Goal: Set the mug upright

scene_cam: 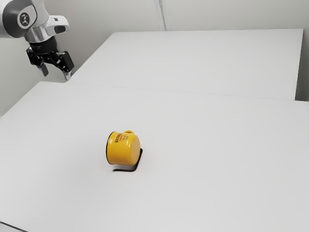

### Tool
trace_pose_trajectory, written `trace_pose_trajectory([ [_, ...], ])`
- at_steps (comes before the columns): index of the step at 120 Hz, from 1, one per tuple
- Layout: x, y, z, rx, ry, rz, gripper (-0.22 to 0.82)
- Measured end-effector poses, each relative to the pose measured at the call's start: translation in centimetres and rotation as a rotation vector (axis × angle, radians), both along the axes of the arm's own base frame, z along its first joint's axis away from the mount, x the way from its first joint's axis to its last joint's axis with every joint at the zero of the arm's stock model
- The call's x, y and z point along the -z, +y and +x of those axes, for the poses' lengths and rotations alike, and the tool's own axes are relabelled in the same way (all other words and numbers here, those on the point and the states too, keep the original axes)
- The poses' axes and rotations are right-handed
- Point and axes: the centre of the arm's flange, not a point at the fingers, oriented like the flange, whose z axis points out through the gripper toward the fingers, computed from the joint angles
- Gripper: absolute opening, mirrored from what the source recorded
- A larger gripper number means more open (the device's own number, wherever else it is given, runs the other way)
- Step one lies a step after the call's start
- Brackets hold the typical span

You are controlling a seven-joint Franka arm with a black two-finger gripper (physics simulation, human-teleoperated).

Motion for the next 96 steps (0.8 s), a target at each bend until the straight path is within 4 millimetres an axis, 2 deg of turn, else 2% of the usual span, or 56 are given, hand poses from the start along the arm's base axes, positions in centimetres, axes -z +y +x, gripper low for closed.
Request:
trace_pose_trajectory([
  [24, 0.2, 0.0, 0.1, -0.016, -0.004, -0.001, 0.6],
  [41, 0.9, 0.7, 0.0, -0.039, 0.008, -0.012, 0.6],
  [47, 1.9, 0.8, -0.1, -0.052, 0.023, -0.058, 0.6],
  [53, 3.5, 1.2, -0.3, -0.077, 0.045, -0.127, 0.6],
  [61, 6.6, 2.5, -0.3, -0.136, 0.091, -0.232, 0.6],
  [80, 12.8, 4.6, 1.0, -0.254, 0.169, -0.425, 0.6],
  [90, 16.3, 5.1, 1.7, -0.306, 0.215, -0.509, 0.6],
  [96, 18.0, 4.5, 2.3, -0.317, 0.242, -0.545, 0.6],
])
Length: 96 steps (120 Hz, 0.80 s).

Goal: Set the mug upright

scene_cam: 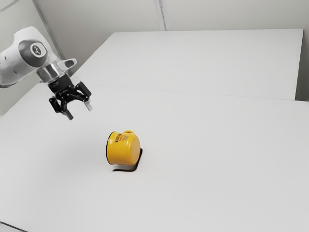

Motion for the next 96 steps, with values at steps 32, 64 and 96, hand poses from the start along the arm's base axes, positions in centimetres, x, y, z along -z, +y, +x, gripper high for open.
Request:
trace_pose_trajectory([
  [32, 7.7, -2.7, 0.4, -0.081, 0.112, -0.205, 0.6],
  [64, 10.6, -2.2, 0.9, -0.191, 0.127, -0.345, 0.6],
  [96, 14.4, -2.5, 1.1, -0.251, 0.168, -0.436, 0.6],
])
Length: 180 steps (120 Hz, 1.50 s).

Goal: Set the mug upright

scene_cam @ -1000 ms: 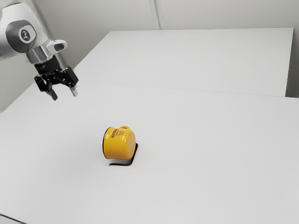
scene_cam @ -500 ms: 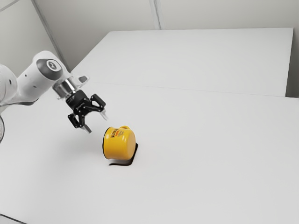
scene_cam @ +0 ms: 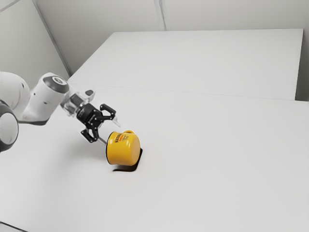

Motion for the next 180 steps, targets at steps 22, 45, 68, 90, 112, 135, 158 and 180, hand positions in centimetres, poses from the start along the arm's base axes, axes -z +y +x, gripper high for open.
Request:
trace_pose_trajectory([
  [22, 0.6, -0.9, 0.4, -0.034, -0.011, -0.061, 0.6],
  [45, 1.0, -1.4, 0.4, -0.061, -0.015, -0.104, 0.45],
  [68, 0.6, -2.0, 0.6, -0.036, -0.022, -0.094, 0.04],
  [90, -0.3, -2.7, 1.3, -0.022, -0.043, -0.09, -0.1],
  [112, -1.5, -3.5, 1.7, 0.016, -0.058, -0.049, -0.15],
  [135, -6.1, -6.2, 1.0, 0.227, -0.14, 0.223, -0.17],
  [158, -8.9, -8.8, 0.3, 0.468, -0.208, 0.546, -0.18],
  [180, -8.4, -8.6, -0.6, 0.566, -0.219, 0.729, -0.18],
])
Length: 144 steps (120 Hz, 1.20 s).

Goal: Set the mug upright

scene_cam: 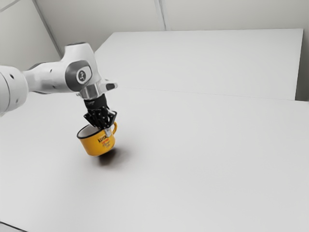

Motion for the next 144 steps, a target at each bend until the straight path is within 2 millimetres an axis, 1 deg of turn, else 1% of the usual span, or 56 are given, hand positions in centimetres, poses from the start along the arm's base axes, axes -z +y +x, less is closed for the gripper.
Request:
trace_pose_trajectory([
  [15, 0.8, 0.2, -0.3, 0.023, -0.02, 0.069, -0.18],
  [44, 2.0, -1.2, 0.2, 0.05, -0.061, 0.118, -0.17],
  [74, 4.8, -2.8, 0.7, 0.053, -0.048, 0.13, -0.17],
  [89, 5.5, -3.0, 0.8, 0.04, -0.046, 0.131, -0.16],
  [105, 5.5, -4.2, 0.8, 0.044, -0.051, 0.114, 0.14],
  [115, 4.9, -4.2, 0.8, 0.04, -0.058, 0.109, 0.29],
  [128, 3.3, -4.1, 0.6, 0.035, -0.081, 0.106, 0.42],
  [144, 0.6, -4.0, 0.3, 0.03, -0.116, 0.104, 0.5],
])
